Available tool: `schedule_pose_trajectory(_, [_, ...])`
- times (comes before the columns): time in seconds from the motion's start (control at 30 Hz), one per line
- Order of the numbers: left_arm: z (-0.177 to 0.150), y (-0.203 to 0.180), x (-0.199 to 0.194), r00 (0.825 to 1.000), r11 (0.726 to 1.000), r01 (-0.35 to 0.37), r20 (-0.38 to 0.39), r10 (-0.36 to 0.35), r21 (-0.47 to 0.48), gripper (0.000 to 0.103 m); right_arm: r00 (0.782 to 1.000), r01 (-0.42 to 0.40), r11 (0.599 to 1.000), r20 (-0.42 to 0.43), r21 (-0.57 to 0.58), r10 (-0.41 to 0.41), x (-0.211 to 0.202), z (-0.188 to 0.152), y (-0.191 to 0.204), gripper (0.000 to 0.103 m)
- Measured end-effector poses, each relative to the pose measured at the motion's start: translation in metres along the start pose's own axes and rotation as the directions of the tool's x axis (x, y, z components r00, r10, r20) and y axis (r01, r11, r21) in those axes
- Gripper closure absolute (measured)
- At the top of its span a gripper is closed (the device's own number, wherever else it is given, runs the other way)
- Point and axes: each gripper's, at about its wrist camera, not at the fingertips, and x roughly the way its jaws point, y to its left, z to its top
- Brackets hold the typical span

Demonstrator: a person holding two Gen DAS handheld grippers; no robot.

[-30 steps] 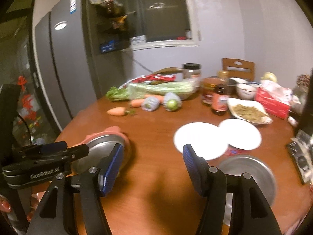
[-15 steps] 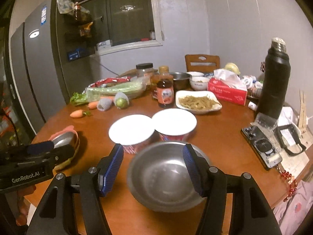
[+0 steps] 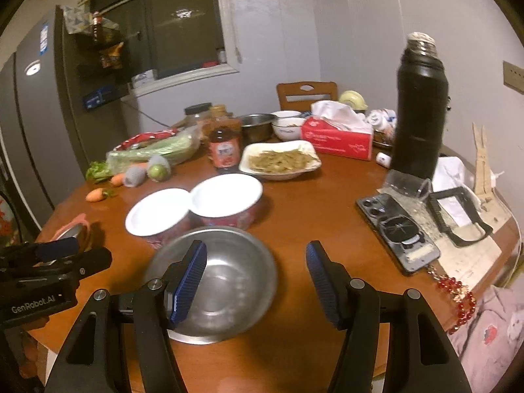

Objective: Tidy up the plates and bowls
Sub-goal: 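Move the left gripper to the stainless steel bowl and grasp its rim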

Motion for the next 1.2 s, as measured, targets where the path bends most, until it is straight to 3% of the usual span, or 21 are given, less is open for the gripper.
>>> schedule_pose_trajectory(0.3, [-0.004, -0.015, 0.019, 0.999, 1.0, -0.003, -0.041, 0.003, -0.004, 0.039, 0.999, -0.022, 0.999, -0.045, 0.026, 0.023, 0.018, -0.009, -0.018, 0.038])
schedule_pose_trajectory(0.83, [-0.01, -0.018, 0.067, 0.993, 1.0, -0.002, -0.115, 0.0, -0.024, 0.039, 0.992, -0.057, 0.998, -0.109, 0.002, 0.057, 0.057, -0.029, -0.014, 0.039])
schedule_pose_trajectory(1.1, [-0.01, -0.019, 0.082, 0.993, 0.999, 0.022, -0.116, -0.026, -0.034, 0.039, 0.991, -0.065, 0.998, -0.118, -0.009, 0.063, 0.07, -0.036, -0.013, 0.054])
schedule_pose_trajectory(1.2, [-0.01, -0.023, 0.084, 0.992, 0.998, 0.049, -0.114, -0.052, -0.034, 0.049, 0.99, -0.072, 0.997, -0.119, -0.017, 0.069, 0.072, -0.037, -0.011, 0.055])
